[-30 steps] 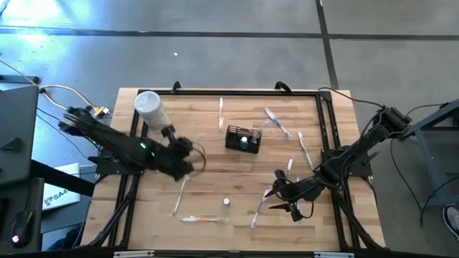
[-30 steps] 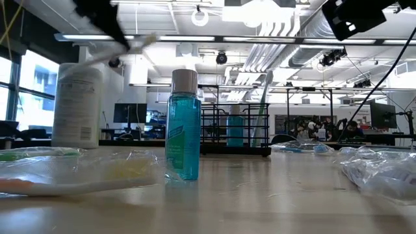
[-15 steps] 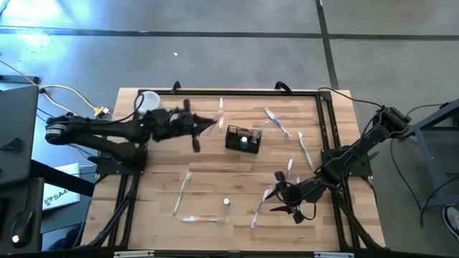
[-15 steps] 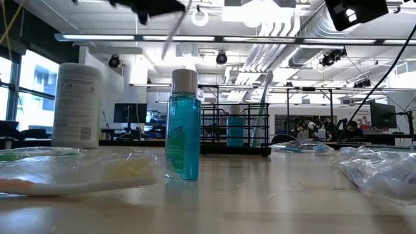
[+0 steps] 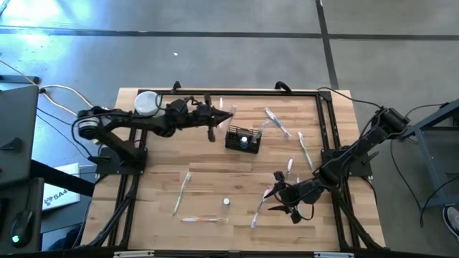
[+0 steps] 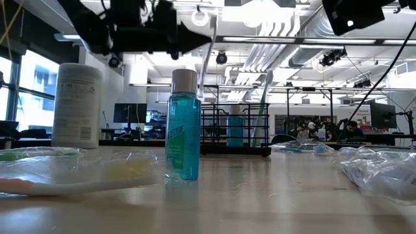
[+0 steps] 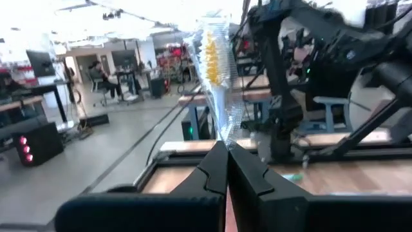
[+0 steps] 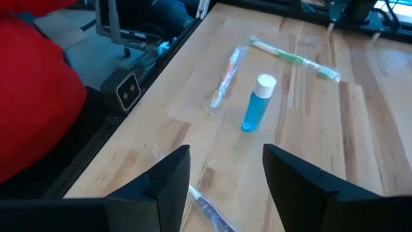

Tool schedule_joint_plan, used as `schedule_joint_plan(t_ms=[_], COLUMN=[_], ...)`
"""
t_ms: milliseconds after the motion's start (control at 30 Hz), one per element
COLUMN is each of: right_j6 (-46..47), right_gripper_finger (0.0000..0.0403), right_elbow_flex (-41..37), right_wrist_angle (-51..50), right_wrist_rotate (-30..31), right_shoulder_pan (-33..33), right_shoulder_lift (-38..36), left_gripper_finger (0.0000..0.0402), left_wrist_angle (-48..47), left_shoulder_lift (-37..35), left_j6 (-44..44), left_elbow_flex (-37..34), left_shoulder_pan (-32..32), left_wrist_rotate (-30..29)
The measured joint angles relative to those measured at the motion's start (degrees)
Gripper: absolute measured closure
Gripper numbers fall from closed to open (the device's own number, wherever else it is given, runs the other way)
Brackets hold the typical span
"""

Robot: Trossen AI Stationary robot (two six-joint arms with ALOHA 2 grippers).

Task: Pick & Place toothbrushing station
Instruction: Put the middle orange toothbrush into the mesh organizer

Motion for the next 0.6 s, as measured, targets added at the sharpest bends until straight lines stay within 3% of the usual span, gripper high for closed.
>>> schedule_joint_plan(t_ms=[233,600], right_j6=[-0.3,0.7], right_gripper_finger=[0.0215,0.023], right_elbow_flex=[0.0,-0.1], right_wrist_angle=[3.1,6.2], right_wrist_rotate=[-0.4,-1.9], right_shoulder_pan=[-0.4,-0.5], right_shoulder_lift=[4.5,5.3], left_gripper_finger=[0.0401,0.0401], left_wrist_angle=[12.4,14.0], left_shoulder_lift=[6.0,11.7], left_j6=[1.3,1.2], left_elbow_flex=[0.1,0.1], left_shoulder_pan=[0.0,1.1], left_wrist_rotate=[1.5,0.3])
